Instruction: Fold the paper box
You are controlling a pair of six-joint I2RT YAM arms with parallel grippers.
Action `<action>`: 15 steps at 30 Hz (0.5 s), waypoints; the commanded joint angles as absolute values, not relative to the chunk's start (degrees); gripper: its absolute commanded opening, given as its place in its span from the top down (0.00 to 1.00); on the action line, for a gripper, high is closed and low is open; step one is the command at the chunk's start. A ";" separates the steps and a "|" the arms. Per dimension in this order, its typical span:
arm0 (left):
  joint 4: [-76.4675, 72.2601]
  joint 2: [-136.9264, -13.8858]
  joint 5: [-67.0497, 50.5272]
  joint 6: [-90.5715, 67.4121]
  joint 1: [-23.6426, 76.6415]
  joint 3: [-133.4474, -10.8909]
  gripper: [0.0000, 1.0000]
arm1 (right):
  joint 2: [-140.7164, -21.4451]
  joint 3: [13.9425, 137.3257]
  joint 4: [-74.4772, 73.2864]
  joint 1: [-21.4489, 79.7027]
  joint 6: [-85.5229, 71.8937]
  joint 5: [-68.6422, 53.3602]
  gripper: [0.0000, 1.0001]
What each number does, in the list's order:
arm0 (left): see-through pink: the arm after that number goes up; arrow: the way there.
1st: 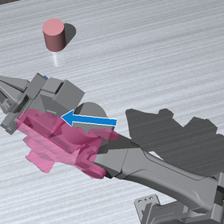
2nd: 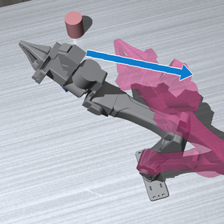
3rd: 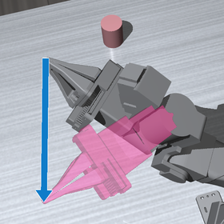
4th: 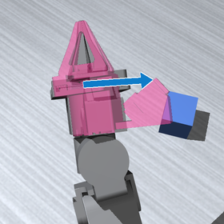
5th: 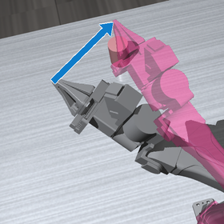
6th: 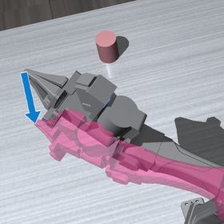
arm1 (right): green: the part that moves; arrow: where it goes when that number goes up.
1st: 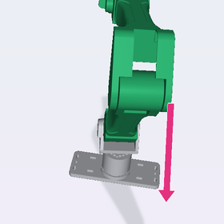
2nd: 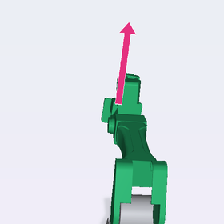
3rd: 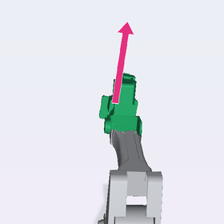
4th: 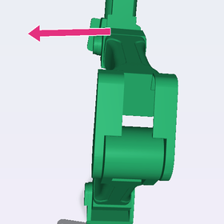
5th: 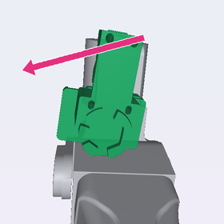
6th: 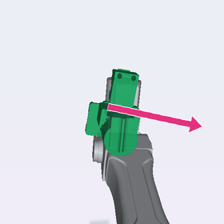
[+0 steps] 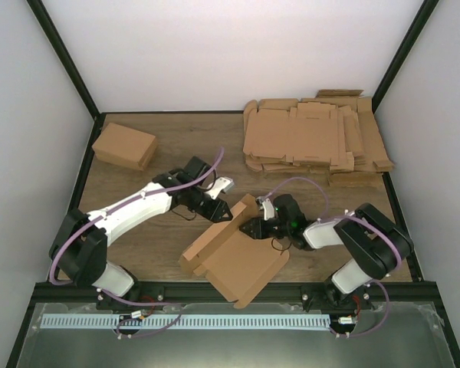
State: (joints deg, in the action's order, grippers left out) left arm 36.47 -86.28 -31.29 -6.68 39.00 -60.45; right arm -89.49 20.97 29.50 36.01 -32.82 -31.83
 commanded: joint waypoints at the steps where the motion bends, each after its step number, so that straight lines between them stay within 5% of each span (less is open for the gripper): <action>1: 37.34 -86.52 -29.50 -7.20 40.25 -60.53 0.71 | -84.17 19.70 25.47 36.65 -32.10 -27.95 0.61; 7: 38.16 -86.12 -28.08 -7.12 40.34 -61.27 0.71 | -72.23 17.90 20.33 35.77 -26.75 -20.47 0.47; 15: 39.15 -86.31 -26.84 -6.79 40.44 -62.37 0.71 | -71.23 21.31 17.91 35.02 -18.67 -14.51 0.35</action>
State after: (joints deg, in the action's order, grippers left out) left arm 37.36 -86.28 -29.12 -7.22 40.14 -61.28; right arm -70.46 17.96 19.66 35.31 -24.38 -19.40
